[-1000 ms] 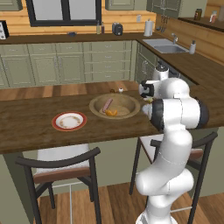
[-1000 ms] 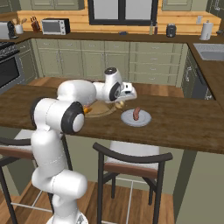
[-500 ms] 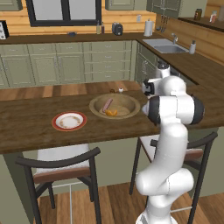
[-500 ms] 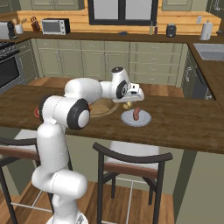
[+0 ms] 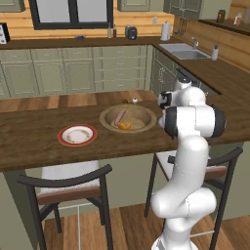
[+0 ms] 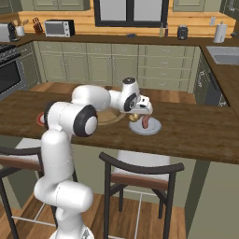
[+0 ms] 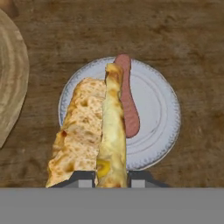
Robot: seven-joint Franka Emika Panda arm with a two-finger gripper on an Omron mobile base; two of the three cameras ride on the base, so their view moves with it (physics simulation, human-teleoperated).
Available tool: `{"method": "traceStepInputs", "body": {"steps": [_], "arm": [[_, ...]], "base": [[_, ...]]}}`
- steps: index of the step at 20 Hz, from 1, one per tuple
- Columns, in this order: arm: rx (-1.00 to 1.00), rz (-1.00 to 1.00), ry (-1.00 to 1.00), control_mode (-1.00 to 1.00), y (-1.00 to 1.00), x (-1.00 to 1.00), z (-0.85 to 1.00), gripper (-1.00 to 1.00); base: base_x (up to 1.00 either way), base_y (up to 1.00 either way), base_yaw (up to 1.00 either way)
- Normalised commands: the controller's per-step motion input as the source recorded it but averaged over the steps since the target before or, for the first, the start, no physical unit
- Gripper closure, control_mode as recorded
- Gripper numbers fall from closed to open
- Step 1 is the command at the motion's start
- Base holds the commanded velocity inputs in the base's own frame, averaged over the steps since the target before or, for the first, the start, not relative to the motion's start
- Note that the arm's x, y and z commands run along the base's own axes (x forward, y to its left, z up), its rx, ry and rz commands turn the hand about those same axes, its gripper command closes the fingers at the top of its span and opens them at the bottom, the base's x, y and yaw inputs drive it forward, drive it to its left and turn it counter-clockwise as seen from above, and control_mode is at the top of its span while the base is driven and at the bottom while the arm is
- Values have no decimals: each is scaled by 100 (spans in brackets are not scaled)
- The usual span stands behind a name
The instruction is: Place one bun and one sausage from the bowl on each plate.
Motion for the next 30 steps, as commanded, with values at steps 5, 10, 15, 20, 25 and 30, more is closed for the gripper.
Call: {"method": "traceStepInputs", "body": {"steps": [5, 10, 15, 20, 25, 30], "arm": [[10, 0, -1, -100, -8, 17, -17, 100], [1, 0, 0, -100, -8, 21, -21, 100], [0, 1, 0, -100, 0, 3, -22, 100], [0, 4, 0, -100, 0, 7, -23, 100], [0, 4, 0, -100, -6, 5, -9, -100], [1, 0, -4, -100, -31, 0, 3, -100]], "base": [[0, 0, 0], [0, 0, 0], [0, 0, 0], [0, 0, 0], [0, 0, 0], [0, 0, 0]]}}
